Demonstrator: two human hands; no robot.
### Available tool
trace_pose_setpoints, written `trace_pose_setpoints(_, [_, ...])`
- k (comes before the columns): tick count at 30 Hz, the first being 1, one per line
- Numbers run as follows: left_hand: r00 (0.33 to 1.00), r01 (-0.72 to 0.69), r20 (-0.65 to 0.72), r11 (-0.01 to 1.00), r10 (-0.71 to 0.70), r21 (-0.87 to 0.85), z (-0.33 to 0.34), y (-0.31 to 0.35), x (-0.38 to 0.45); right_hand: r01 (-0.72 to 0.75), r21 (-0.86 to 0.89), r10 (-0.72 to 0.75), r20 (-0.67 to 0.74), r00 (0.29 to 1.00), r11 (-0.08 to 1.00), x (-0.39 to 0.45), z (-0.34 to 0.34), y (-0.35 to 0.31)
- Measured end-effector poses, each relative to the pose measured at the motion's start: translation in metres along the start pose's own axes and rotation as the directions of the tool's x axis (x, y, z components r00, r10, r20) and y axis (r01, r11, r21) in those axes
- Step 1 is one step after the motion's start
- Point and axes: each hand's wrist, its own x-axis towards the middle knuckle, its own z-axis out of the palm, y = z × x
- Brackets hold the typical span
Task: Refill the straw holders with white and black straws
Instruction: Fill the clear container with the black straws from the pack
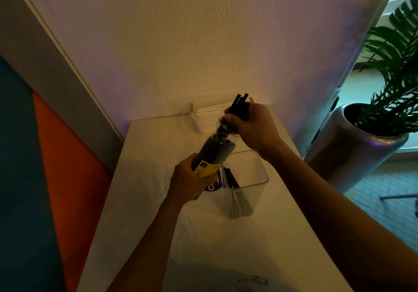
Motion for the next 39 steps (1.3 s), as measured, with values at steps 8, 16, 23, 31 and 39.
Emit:
trace_pose_setpoints(8, [1.000,-0.011,-0.006,1.000,0.011,-0.013,0.005,0.003,-0.001,-0.024,-0.024,0.024,0.009,1.000,0.999,-0.002,-0.001,0.001])
trace_pose_setpoints(16, [0.999,0.046,-0.023,0.999,-0.046,0.014,0.000,-0.007,-0.006,0.023,-0.030,-0.026,-0.074,0.997,0.999,0.008,-0.019,-0.020])
trace_pose_setpoints(23, [0.988,0.133,-0.086,0.989,-0.128,0.061,0.001,-0.014,-0.006,0.148,-0.143,-0.174,-0.191,0.966,0.979,0.017,-0.037,-0.050])
trace_pose_setpoints(31, [0.971,0.204,-0.143,0.975,-0.190,0.093,0.002,-0.025,-0.009,0.207,-0.324,-0.265,-0.144,0.953,0.923,0.014,-0.048,-0.076])
trace_pose_setpoints(39, [0.958,0.231,-0.161,0.971,-0.238,-0.067,-0.001,-0.011,-0.003,0.067,-0.513,-0.059,0.031,0.998,0.856,0.004,-0.025,-0.021])
